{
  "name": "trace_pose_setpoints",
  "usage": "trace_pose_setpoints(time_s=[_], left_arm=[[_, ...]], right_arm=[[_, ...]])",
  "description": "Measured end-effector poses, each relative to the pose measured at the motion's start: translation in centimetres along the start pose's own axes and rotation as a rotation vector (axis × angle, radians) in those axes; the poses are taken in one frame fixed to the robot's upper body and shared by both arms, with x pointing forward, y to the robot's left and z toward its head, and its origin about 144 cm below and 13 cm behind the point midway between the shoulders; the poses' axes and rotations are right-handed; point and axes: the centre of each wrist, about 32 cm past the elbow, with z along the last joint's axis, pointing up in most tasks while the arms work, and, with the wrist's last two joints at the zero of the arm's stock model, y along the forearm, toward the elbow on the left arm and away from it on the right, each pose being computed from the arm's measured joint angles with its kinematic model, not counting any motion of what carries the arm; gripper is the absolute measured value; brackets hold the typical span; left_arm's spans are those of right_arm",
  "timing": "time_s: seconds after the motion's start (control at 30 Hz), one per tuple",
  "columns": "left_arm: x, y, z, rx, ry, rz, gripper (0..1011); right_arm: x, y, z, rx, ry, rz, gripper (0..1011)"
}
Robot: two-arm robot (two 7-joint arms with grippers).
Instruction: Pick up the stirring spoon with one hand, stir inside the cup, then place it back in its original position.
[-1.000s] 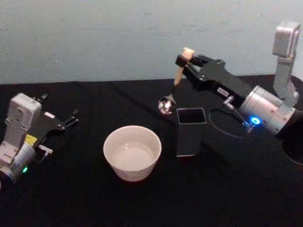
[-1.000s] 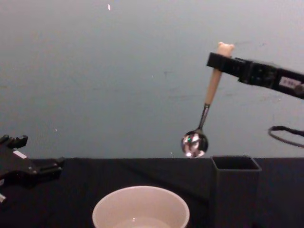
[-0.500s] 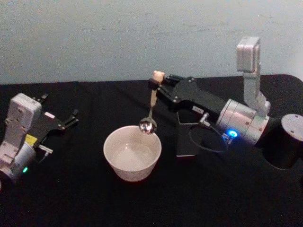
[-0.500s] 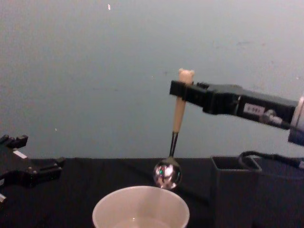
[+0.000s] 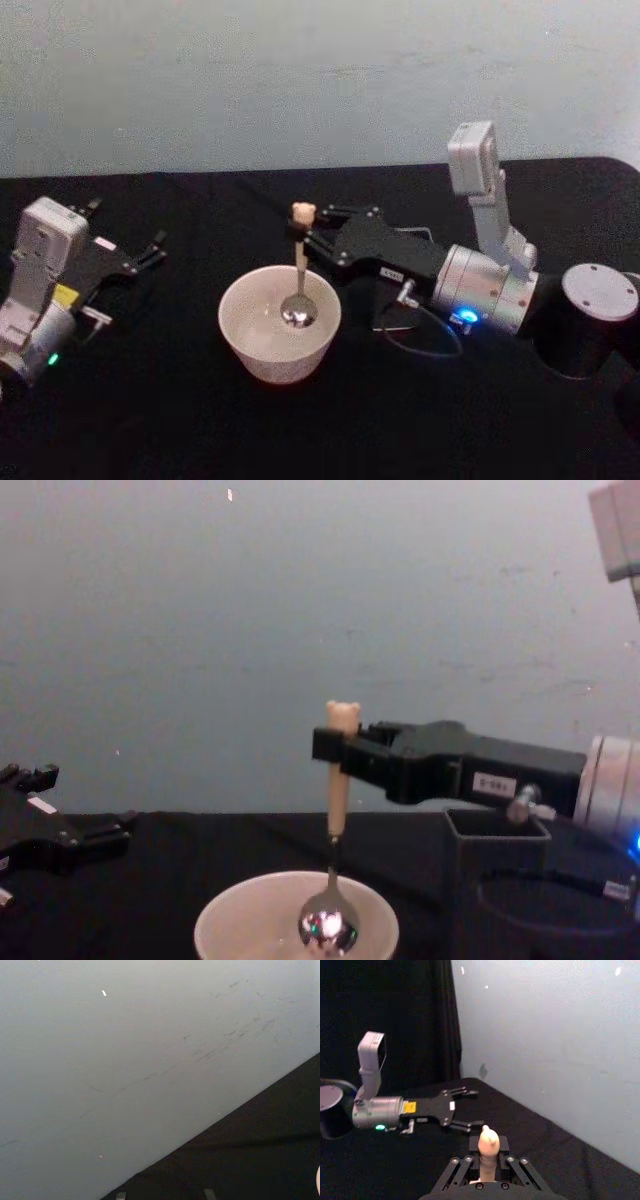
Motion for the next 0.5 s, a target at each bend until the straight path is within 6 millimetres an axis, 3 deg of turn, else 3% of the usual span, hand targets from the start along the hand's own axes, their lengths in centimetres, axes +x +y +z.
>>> trace_pose_setpoints(time_s=[0.5], left_arm=[[0.0,0.0,0.0,0.000,0.000,0.000,1001]], right_arm=[[-1.0,1.2,-1.0,-0.056,0.011,0.069,211]])
